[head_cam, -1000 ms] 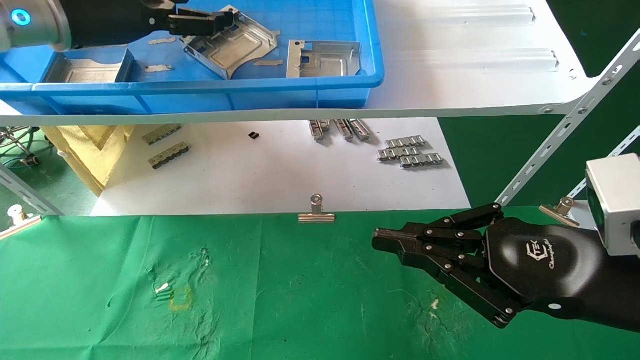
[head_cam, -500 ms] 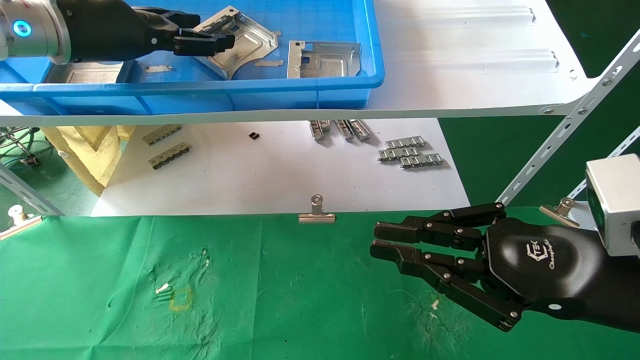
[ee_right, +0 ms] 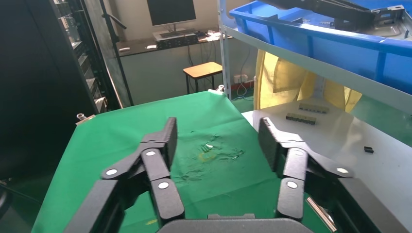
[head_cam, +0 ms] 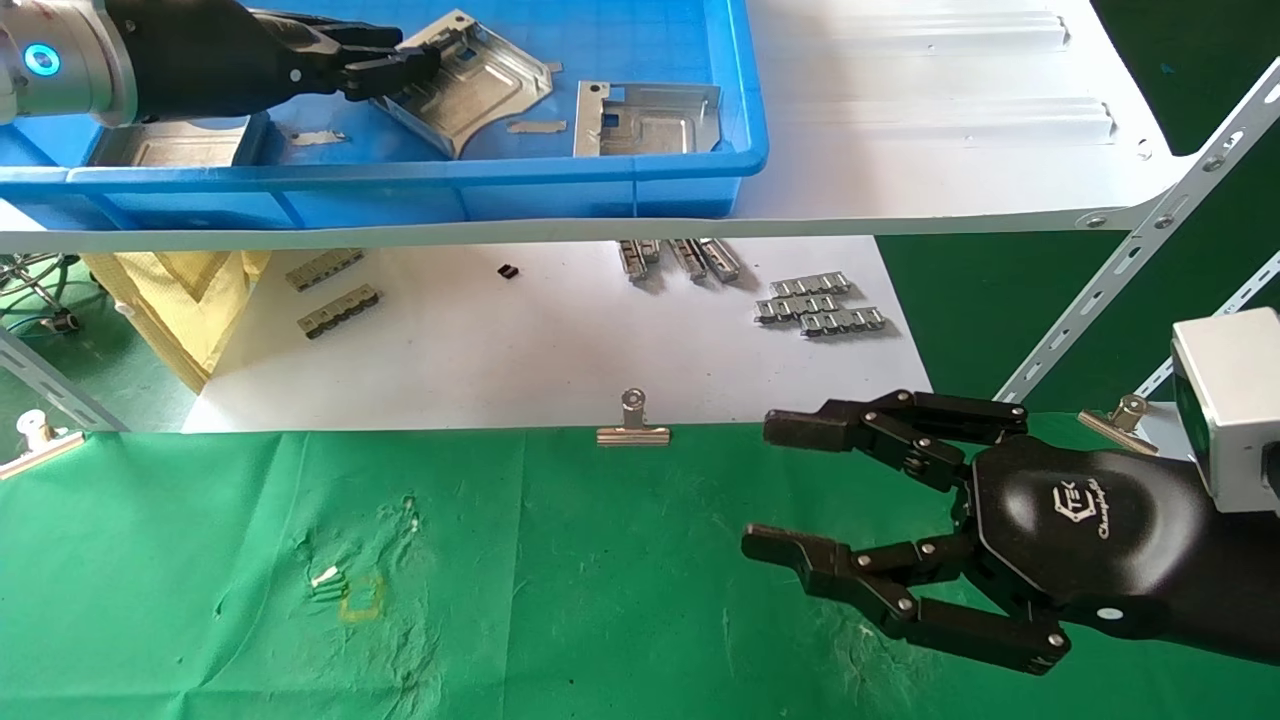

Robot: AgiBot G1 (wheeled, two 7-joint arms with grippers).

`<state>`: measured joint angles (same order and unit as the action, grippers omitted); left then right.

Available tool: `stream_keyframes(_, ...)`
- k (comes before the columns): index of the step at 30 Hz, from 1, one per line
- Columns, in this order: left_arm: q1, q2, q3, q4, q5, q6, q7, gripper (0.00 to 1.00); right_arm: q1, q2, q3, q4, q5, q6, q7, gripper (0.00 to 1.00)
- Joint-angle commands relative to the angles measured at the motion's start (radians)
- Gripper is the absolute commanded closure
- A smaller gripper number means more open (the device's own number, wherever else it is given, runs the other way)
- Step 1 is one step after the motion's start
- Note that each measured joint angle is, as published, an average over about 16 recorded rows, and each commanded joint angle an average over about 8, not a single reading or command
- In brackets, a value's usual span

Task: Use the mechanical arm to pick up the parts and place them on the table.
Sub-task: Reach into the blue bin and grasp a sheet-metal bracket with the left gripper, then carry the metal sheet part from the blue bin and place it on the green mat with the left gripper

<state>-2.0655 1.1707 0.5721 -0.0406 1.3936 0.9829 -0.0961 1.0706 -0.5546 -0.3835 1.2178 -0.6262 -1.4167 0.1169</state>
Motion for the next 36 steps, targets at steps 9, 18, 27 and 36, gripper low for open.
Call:
stream_keyframes(9,-0.001,-0.005,-0.03,0.004,-0.042,-0.029,0.037,1.0,0.0,0.0,0.0,0.0,0.0,0.0,0.0,0.0)
stream_keyframes(18,-0.008,-0.043,-0.063,-0.02,-0.092,0.104,0.088,1.0,0.0,0.0,0.0,0.0,0.0,0.0,0.0,0.0)
stream_keyframes(27,0.011,-0.109,-0.1,-0.076,-0.159,0.445,0.184,1.0,0.0,0.0,0.0,0.0,0.0,0.0,0.0,0.0)
stream_keyframes(36,0.118,-0.198,-0.068,-0.321,-0.255,0.626,0.317,1.0,0.0,0.0,0.0,0.0,0.0,0.0,0.0,0.0)
